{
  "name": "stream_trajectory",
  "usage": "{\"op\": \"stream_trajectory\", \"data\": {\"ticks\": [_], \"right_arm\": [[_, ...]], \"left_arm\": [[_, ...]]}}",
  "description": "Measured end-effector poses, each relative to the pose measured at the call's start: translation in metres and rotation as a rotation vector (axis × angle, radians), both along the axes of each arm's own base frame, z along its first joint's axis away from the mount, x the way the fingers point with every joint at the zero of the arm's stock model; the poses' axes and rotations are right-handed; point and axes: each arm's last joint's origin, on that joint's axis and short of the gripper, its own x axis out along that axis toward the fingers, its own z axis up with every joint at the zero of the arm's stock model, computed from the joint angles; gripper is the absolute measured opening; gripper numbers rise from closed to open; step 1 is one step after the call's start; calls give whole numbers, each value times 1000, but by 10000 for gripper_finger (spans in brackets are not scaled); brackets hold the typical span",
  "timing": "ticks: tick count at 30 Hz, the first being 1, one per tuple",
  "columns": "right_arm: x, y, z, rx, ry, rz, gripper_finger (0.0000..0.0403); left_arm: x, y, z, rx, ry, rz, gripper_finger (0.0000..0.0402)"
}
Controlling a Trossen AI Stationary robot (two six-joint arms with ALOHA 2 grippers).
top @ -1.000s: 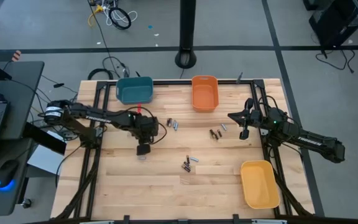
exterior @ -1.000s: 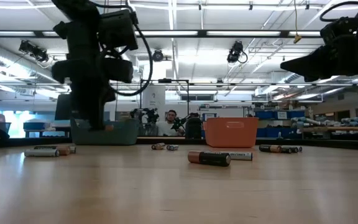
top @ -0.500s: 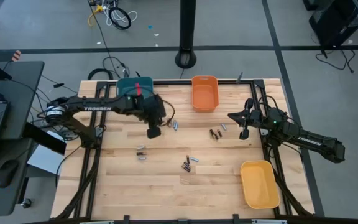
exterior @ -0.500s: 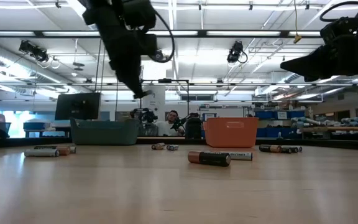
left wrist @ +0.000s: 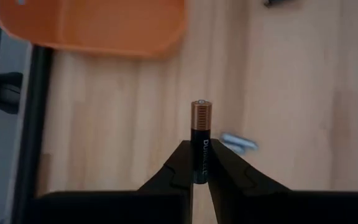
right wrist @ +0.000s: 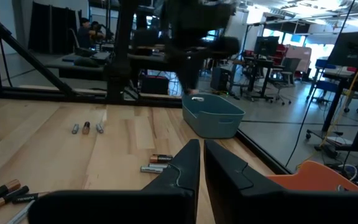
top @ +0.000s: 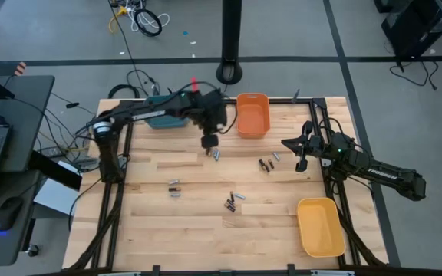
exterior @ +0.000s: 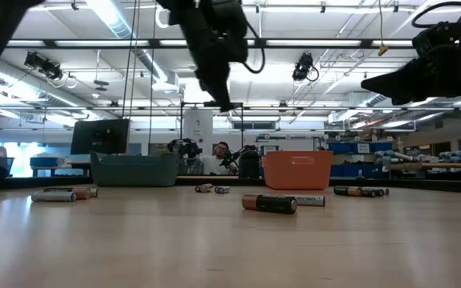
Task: Sort batteries
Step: Put the small black battery into the orange bin
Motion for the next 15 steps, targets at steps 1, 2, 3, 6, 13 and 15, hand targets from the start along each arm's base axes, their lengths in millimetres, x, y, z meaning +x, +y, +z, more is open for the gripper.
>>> {"op": "stream_trajectory", "data": {"ticks": [1, 2, 3, 6, 13, 15], "right_arm": [[0, 0, 0, 0, 0, 0, 34], [0, 0, 0, 0, 0, 0, 34], [0, 0, 0, 0, 0, 0, 34], [0, 0, 0, 0, 0, 0, 34], [0, 0, 0, 0, 0, 0, 34], [0, 0, 0, 0, 0, 0, 34]], "left_arm": [[6, 5, 2, 4, 2, -2, 35], [11, 10, 4, 12, -1, -8, 35], [16, 14, 4, 16, 2, -10, 35], [29, 25, 4, 26, 8, -22, 35], [43, 38, 4, 69, -8, -73, 35], [44, 41, 5, 78, -30, -87, 35]]}}
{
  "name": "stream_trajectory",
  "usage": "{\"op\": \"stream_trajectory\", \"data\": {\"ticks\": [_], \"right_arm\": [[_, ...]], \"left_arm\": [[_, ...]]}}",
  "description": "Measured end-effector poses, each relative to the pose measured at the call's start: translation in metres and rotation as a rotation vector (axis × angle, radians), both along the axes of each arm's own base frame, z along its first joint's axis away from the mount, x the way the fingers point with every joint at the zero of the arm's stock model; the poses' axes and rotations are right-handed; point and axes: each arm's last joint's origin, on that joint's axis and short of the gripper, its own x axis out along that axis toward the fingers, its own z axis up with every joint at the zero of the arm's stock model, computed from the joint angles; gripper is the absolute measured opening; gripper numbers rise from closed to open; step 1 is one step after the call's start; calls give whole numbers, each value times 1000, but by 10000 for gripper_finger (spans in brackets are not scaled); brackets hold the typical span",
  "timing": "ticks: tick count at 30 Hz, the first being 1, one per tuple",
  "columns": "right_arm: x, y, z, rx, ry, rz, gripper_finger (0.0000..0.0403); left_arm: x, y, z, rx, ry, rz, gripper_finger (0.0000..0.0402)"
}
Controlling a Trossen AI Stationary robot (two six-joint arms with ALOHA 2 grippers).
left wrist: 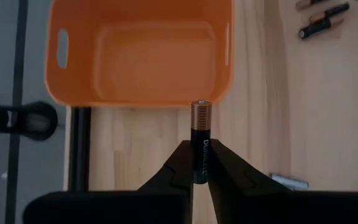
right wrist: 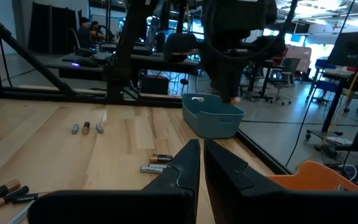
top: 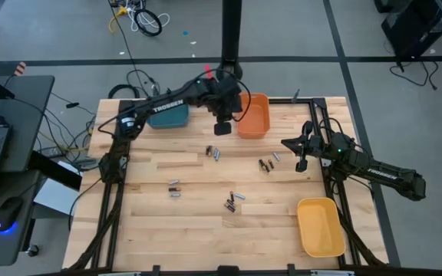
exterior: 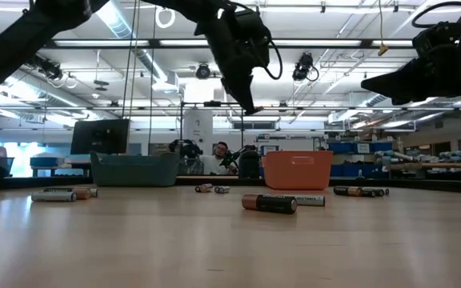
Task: Sort batteries
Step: Put the small black battery into the orange bin
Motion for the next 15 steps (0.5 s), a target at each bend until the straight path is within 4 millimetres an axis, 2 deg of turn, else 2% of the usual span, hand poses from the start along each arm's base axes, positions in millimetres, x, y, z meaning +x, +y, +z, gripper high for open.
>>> {"op": "stream_trajectory", "data": {"ticks": [6, 15], "right_arm": [[0, 0, 6, -246, 3, -13, 34], [0, 0, 7, -258, -12, -16, 34]], "left_arm": [[4, 5, 4, -47, -102, -73, 35], [10, 12, 13, -107, -278, -185, 28]]}}
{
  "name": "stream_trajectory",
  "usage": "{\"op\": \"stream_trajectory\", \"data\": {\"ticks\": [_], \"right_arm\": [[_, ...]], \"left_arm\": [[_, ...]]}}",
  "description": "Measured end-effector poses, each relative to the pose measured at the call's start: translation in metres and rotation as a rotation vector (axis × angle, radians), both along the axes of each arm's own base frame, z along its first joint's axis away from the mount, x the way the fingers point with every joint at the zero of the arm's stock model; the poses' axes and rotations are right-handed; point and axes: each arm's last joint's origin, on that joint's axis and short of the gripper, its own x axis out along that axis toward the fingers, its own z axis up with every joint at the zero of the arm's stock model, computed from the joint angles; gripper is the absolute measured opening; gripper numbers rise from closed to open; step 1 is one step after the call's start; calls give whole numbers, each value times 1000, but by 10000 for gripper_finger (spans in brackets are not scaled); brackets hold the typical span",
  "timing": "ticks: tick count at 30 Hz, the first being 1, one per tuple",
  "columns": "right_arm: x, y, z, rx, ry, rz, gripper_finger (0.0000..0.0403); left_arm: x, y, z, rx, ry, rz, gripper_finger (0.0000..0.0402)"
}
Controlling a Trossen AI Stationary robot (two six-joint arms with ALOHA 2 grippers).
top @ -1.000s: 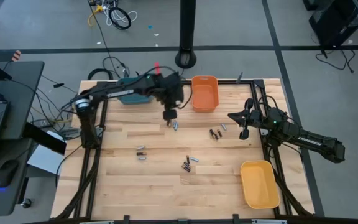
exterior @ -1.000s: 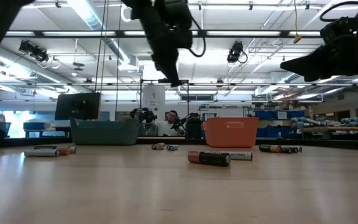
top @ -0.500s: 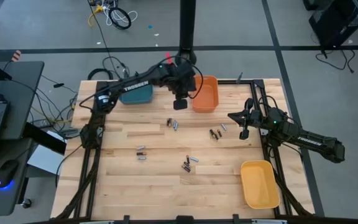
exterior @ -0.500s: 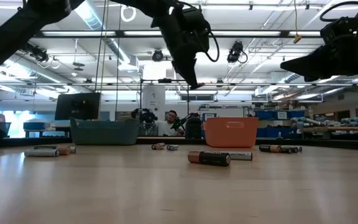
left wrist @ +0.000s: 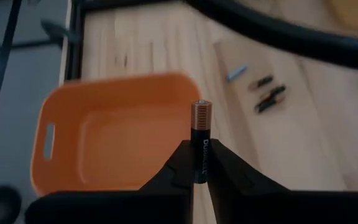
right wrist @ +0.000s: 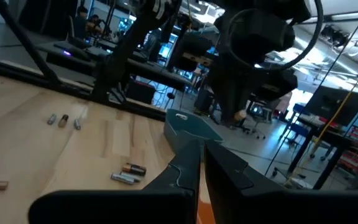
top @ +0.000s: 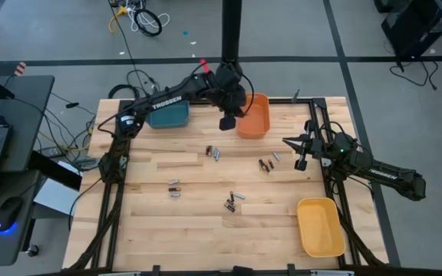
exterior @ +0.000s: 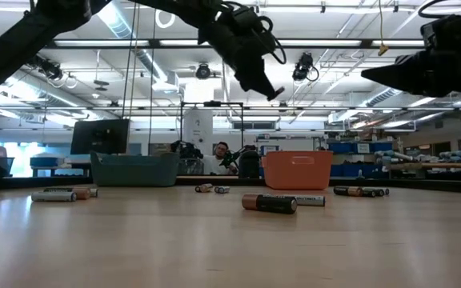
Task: Sort batteries
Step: Put the small black battery into the orange bin
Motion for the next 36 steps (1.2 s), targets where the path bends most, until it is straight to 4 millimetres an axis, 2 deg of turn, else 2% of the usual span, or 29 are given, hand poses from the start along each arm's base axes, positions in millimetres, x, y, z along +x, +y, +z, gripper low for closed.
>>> {"op": "stream_trajectory", "data": {"ticks": [7, 10, 13, 15, 26, 30, 36], "right_arm": [[-1, 1, 6, -27, -59, 6, 34], [-2, 2, 13, -48, -125, 44, 34], [-3, 4, 18, 40, -200, 79, 34], [-2, 2, 18, 100, -218, 42, 34], [9, -7, 4, 334, -88, -89, 38], [14, -10, 6, 395, -10, -127, 38], [25, -11, 14, 438, 89, -120, 38]], "left_arm": [[6, -2, 6, -31, -106, -97, 12], [9, -1, 1, -25, -143, -97, 4], [11, 1, -6, -38, -152, -78, 2], [12, 2, -9, -36, -159, -76, 2], [9, 0, -12, -17, -115, -87, 1], [10, -3, -11, -16, -124, -103, 1], [13, -10, -22, -25, -164, -153, 1]]}}
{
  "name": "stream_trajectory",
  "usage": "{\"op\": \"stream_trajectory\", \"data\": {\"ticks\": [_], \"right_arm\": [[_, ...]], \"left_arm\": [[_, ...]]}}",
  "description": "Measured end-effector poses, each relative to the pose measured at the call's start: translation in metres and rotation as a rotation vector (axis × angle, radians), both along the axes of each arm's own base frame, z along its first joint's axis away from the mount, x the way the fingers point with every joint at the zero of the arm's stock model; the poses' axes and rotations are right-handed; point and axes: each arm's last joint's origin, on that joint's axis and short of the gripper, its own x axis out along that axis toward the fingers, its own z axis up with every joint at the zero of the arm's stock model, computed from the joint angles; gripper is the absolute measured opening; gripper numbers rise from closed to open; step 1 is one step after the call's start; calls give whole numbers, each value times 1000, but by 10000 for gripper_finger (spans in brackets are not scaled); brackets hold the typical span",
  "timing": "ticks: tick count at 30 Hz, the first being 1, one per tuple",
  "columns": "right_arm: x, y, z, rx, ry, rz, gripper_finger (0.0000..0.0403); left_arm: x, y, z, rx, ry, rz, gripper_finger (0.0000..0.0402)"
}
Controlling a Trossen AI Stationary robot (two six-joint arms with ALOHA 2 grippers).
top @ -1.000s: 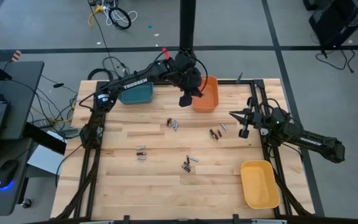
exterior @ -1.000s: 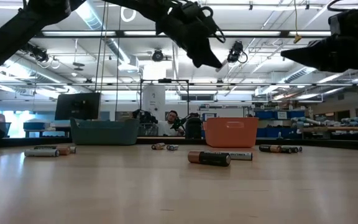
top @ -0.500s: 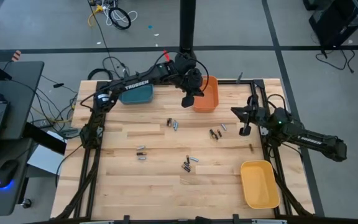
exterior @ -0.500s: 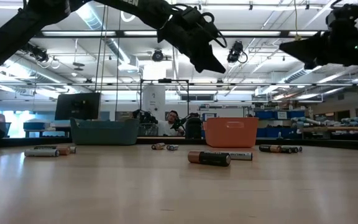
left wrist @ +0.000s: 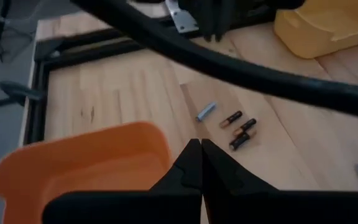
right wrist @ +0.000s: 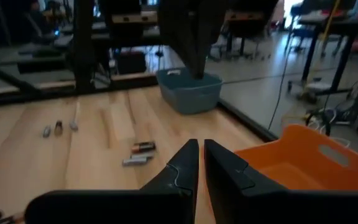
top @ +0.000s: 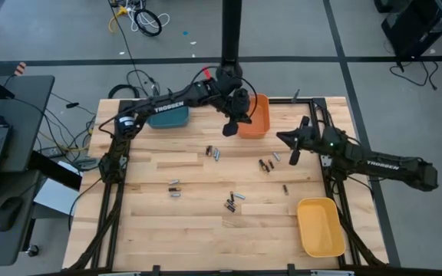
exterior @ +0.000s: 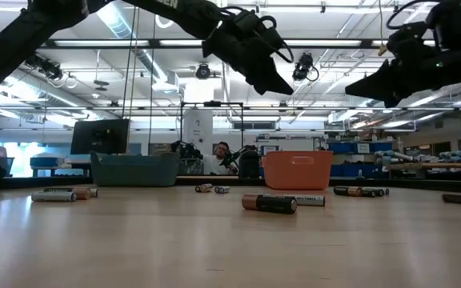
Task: Sort batteries
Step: Put the small black battery into the orange bin
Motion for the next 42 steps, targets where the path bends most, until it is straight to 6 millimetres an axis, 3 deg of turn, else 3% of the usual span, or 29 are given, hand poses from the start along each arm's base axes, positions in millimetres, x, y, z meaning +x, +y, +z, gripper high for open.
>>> {"op": "stream_trajectory", "data": {"ticks": [7, 15, 20, 26, 34, 42], "right_arm": [[15, 6, 9, 18, 53, 75, 38], [32, 14, 12, 26, 118, 123, 38], [50, 25, 12, 47, 174, 147, 38], [73, 49, 21, 81, 238, 191, 38], [96, 90, 34, 149, 432, 168, 38], [116, 125, 21, 330, 532, 226, 57]], "left_arm": [[-21, -22, -10, 14, -2, -89, 0], [-65, -72, -24, 38, 51, -200, 1], [-88, -102, -40, 68, 49, -164, 1], [-109, -137, -64, 30, 58, -121, 2], [-121, -183, -89, 9, 54, -80, 2], [-129, -222, -105, -8, -11, -53, 3]]}}
